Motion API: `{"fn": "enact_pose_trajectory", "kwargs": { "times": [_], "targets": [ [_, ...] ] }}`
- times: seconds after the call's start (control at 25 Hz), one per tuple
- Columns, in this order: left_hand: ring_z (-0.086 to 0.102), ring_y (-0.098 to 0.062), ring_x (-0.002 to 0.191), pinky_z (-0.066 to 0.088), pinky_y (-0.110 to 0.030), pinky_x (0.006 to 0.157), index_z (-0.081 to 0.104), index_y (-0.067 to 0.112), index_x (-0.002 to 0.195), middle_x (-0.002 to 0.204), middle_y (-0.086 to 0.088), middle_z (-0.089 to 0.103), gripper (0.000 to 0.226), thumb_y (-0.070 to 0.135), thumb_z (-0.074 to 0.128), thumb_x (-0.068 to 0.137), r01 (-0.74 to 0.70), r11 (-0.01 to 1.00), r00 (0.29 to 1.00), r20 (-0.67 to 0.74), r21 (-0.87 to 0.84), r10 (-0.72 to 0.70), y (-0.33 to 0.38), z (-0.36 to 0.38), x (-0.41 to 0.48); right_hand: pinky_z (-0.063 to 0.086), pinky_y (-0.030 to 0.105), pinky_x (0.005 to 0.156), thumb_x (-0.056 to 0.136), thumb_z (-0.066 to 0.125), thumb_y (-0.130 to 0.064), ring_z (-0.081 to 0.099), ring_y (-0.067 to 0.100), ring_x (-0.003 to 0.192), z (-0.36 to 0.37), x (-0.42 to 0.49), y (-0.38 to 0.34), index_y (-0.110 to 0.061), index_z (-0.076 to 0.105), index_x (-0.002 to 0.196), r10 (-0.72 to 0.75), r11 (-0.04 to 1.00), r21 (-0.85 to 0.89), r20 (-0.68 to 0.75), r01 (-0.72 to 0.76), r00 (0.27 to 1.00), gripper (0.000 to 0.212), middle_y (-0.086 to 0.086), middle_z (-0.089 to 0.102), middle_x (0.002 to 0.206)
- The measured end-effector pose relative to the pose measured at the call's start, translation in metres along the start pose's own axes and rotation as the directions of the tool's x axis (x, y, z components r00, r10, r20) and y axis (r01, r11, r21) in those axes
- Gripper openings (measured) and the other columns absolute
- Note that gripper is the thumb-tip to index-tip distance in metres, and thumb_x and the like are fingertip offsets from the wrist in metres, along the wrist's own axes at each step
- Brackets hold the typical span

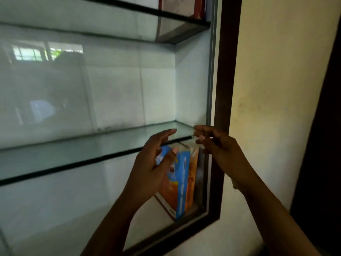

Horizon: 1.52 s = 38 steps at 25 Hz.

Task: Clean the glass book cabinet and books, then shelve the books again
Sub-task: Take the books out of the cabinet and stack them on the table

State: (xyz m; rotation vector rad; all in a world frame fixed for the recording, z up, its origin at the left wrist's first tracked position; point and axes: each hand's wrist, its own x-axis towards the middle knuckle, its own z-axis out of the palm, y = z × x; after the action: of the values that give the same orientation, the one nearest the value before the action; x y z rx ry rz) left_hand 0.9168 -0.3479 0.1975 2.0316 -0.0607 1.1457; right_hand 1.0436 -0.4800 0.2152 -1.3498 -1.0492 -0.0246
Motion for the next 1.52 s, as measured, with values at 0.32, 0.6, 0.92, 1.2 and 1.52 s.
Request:
{"fn": "enact_pose_trajectory", "kwargs": {
  "times": [0.32, 0.6, 0.92, 1.2, 1.52],
  "targets": [
    [0.047, 0.000, 0.121, 0.037, -0.016, 0.102, 0.048, 0.025, 0.131, 0.129, 0.012, 0.051, 0.045, 0.037, 0.051, 0.088, -0.373, 0.848, 0.880, -0.147, 0.376, 0.452, 0.055, -0.023, 0.170, 0.048, 0.016, 0.087, 0.094, 0.051, -0.022, 0.052, 0.006, 0.115, -0.012, 0.166, -0.067, -0.028, 0.053, 0.122, -0.343, 0.917, 0.151, -0.180, 0.370, 0.922, 0.029, -0.017, 0.055, 0.116],
    [0.051, -0.018, 0.116, 0.038, -0.016, 0.084, 0.042, 0.016, 0.138, 0.134, -0.005, 0.051, 0.045, 0.031, 0.049, 0.096, -0.199, 0.685, 0.888, -0.166, 0.701, 0.428, 0.109, -0.013, 0.282, 0.028, 0.042, 0.113, 0.095, 0.048, -0.019, 0.021, 0.026, 0.140, 0.002, 0.266, -0.106, -0.016, 0.024, 0.146, -0.524, 0.774, -0.515, -0.192, 0.369, 0.830, 0.057, 0.010, 0.021, 0.152],
    [0.054, -0.028, 0.113, 0.047, -0.038, 0.078, 0.035, 0.021, 0.139, 0.131, -0.008, 0.053, 0.041, 0.030, 0.042, 0.099, 0.034, 0.981, 0.964, -0.266, 0.191, 0.019, 0.128, -0.027, 0.364, 0.035, 0.046, 0.108, 0.096, 0.044, -0.018, 0.038, 0.022, 0.132, 0.013, 0.266, -0.111, -0.023, 0.027, 0.144, -0.574, 0.796, -0.237, 0.001, 0.557, 0.819, 0.050, 0.003, 0.039, 0.143],
    [0.056, -0.032, 0.116, 0.047, -0.050, 0.089, 0.036, 0.027, 0.140, 0.132, -0.007, 0.055, 0.047, 0.048, 0.036, 0.098, 0.025, 0.993, 0.970, -0.238, -0.118, -0.052, 0.107, -0.039, 0.365, 0.023, 0.041, 0.112, 0.093, 0.051, -0.024, 0.016, 0.025, 0.141, 0.003, 0.279, -0.128, -0.022, 0.002, 0.149, -0.446, 0.858, -0.380, -0.221, 0.344, 0.868, 0.074, 0.004, 0.007, 0.155],
    [0.048, -0.030, 0.125, 0.042, -0.049, 0.095, 0.027, 0.031, 0.144, 0.142, -0.007, 0.046, 0.047, 0.045, 0.029, 0.100, 0.018, 0.996, 0.980, -0.197, -0.084, -0.034, 0.109, -0.034, 0.362, 0.043, 0.035, 0.095, 0.094, 0.049, -0.034, 0.048, 0.026, 0.117, 0.006, 0.306, -0.150, -0.010, 0.040, 0.134, -0.415, 0.707, -0.683, -0.191, 0.182, 0.890, 0.047, 0.012, 0.048, 0.130]
  ]
}}
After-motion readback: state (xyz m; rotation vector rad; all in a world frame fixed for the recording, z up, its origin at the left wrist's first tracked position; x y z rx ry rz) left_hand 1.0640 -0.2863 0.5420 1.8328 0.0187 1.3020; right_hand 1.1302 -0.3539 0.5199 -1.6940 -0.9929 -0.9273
